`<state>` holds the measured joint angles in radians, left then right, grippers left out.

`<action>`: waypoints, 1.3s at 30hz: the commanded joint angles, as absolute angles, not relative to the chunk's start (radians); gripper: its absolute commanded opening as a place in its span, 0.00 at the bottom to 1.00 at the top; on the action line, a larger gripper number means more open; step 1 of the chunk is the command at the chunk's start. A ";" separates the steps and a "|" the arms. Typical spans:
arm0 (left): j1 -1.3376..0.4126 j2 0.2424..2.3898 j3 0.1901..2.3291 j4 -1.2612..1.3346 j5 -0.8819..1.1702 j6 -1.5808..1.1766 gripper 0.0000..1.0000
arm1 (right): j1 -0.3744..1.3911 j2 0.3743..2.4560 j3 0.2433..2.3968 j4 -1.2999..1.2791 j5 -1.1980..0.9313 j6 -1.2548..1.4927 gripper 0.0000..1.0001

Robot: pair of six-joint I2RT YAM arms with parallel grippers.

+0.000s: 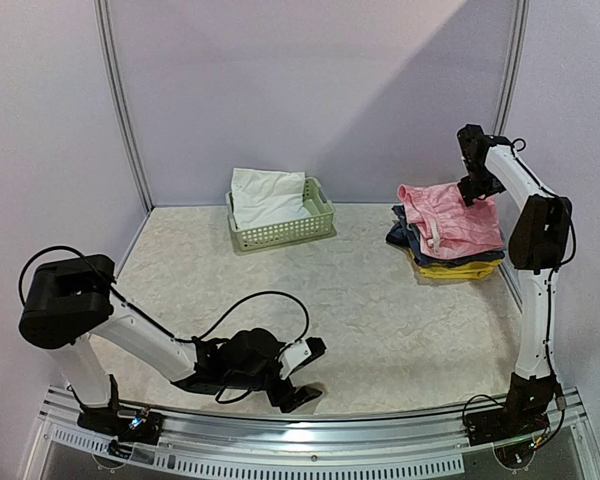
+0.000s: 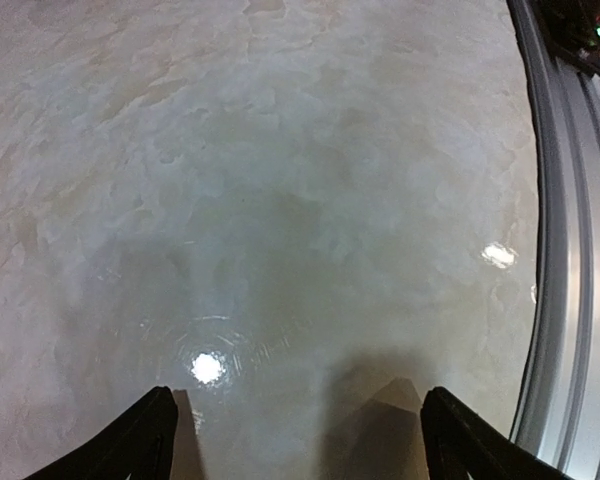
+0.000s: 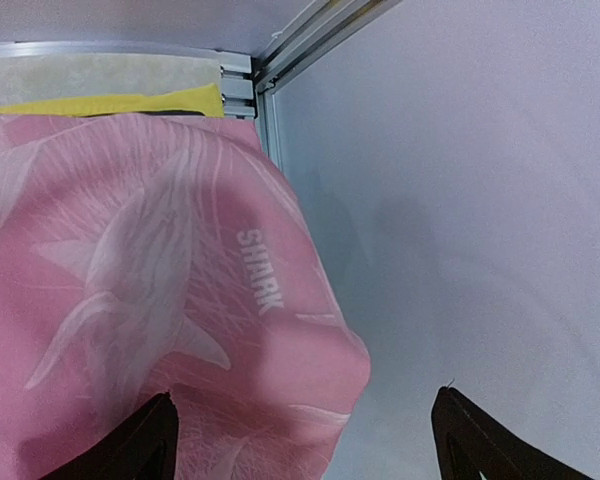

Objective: Fold and stack the mixed laundry pile
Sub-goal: Place the square-folded shorts at the corner of the board.

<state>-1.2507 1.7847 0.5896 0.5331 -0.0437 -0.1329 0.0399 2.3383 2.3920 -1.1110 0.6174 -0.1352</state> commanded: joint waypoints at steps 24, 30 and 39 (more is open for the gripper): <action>-1.222 1.505 0.489 0.515 -0.303 -0.149 0.89 | 0.118 1.998 2.070 -0.837 0.123 0.166 0.82; -1.217 1.485 0.471 0.514 -0.305 -0.160 0.89 | 0.098 2.076 2.080 -0.795 0.127 0.190 0.82; -1.216 1.496 0.450 0.511 -0.338 -0.201 0.89 | 0.009 2.219 2.081 -0.701 0.091 0.261 0.89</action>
<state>-1.2301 1.4975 0.4633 0.5102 -0.3103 -0.1780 0.0479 2.1475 2.0693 -0.7509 0.1223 0.2146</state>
